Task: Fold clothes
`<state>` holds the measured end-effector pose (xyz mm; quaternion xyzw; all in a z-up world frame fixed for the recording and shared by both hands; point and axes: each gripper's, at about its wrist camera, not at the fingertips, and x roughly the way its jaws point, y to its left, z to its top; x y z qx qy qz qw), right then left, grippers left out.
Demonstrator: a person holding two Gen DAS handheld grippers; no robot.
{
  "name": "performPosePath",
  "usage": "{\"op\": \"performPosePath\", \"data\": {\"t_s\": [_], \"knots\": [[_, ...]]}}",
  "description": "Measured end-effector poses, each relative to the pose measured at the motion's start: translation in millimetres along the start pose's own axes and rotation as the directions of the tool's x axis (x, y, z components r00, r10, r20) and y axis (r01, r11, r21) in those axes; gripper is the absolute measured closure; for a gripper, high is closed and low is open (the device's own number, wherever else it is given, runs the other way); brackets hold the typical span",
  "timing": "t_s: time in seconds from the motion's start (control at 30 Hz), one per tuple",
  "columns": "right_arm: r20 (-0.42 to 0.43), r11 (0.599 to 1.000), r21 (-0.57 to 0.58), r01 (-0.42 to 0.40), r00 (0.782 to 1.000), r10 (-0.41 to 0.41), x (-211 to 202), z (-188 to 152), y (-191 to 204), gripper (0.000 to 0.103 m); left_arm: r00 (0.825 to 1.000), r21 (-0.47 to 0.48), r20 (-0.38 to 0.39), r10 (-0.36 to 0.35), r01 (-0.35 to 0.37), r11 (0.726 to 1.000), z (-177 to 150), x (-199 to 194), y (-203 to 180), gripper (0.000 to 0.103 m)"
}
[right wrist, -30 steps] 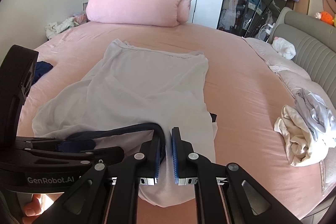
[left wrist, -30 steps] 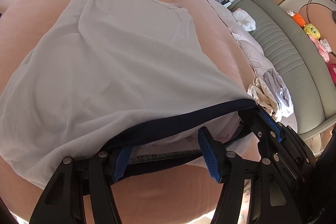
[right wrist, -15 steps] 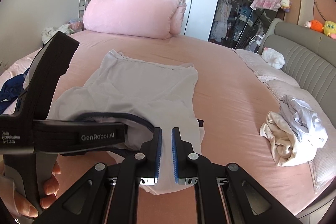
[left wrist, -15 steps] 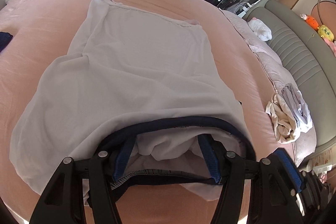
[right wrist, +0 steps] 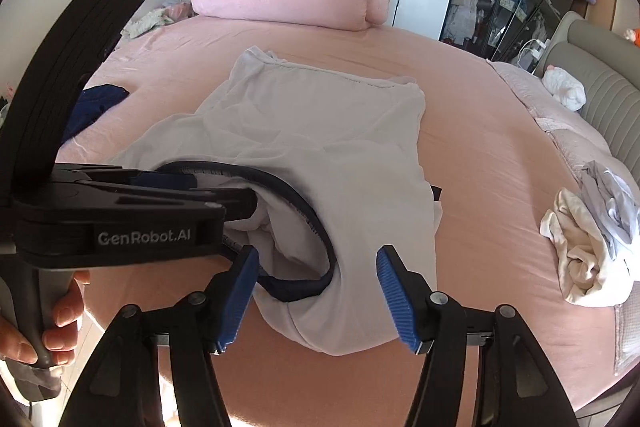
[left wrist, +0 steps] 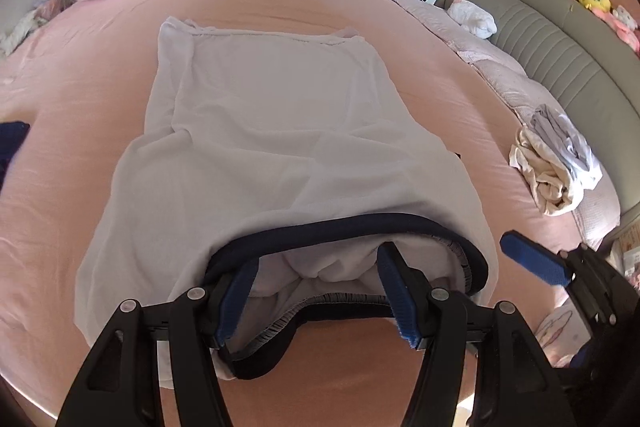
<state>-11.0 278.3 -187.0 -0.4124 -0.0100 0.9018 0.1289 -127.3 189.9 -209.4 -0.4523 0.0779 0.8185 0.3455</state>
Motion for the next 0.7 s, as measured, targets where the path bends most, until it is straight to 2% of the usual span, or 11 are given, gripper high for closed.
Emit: {"op": "performPosePath", "data": {"t_s": [0.17,0.3,0.4,0.5,0.57,0.7], "knots": [[-0.026,0.999,-0.046,-0.020,0.999,0.019,12,7,2,0.042,0.999,0.160,0.001,0.041,-0.041,0.986,3,-14,1,0.044],[-0.062,0.991,-0.099,-0.095,0.994,0.089,21,14,5,0.042,0.998,0.272,-0.017,0.053,-0.047,0.961,7,-17,4,0.044],[-0.088,0.981,-0.126,-0.149,0.986,0.139,28,20,7,0.042,0.993,0.401,-0.042,0.114,-0.088,0.912,7,-14,3,0.044],[-0.141,0.974,-0.125,-0.188,0.975,0.170,40,25,5,0.042,0.989,0.514,-0.075,0.129,-0.072,0.855,8,-7,-1,0.044],[-0.184,0.967,-0.142,-0.210,0.966,0.183,49,27,6,0.042,0.985,0.566,-0.096,0.146,-0.067,0.822,8,2,-2,0.044],[-0.219,0.950,-0.226,-0.216,0.961,0.166,58,27,15,0.042,0.973,0.633,-0.130,0.192,-0.068,0.771,10,19,-5,0.044]]}}
